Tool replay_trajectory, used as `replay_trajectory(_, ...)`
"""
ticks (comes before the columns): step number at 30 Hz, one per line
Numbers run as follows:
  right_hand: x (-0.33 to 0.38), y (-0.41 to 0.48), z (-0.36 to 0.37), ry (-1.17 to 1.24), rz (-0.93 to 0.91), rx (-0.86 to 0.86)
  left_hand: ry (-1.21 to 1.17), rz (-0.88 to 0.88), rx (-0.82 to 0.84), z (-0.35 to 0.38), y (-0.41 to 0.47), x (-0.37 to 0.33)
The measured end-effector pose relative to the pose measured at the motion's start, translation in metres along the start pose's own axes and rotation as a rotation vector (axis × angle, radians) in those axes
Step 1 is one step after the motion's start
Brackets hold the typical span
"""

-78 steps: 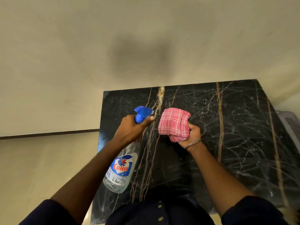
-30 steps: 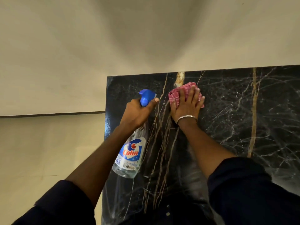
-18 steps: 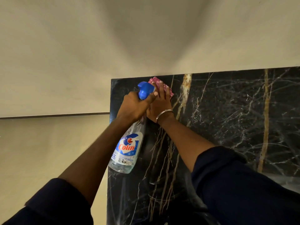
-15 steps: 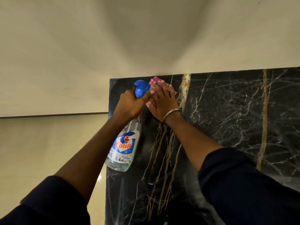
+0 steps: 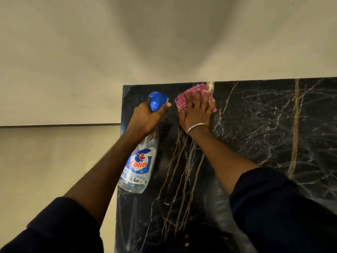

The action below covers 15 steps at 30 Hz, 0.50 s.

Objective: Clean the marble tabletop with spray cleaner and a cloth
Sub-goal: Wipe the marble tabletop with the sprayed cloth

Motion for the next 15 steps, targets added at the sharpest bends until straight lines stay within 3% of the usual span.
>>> replay_trajectory(4, -0.025, 0.004, -0.002, -0.102, -0.404, 0.042, 0.020, 0.004, -0.007, 0.002, -0.002, -0.007)
replay_trajectory(7, -0.075, 0.009, -0.010, -0.177, -0.466, 0.024, 0.010, 0.006, -0.006, 0.007, -0.004, -0.010)
replay_trajectory(11, -0.127, 0.009, -0.018, -0.101, -0.183, 0.008, -0.015, 0.009, -0.002, 0.012, -0.008, -0.016)
replay_trajectory(15, -0.107, -0.003, -0.016, 0.020, 0.205, 0.011, -0.016, 0.041, 0.018, 0.020, -0.016, -0.028)
Point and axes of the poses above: each hand's wrist, its own y-axis towards the middle knuckle, its own z-axis out of the palm, x = y × z, the point moved 3 cm from there along y, towards the middle knuckle, and after that the axes turned 4 degrees about z, right-handed, at the moved point
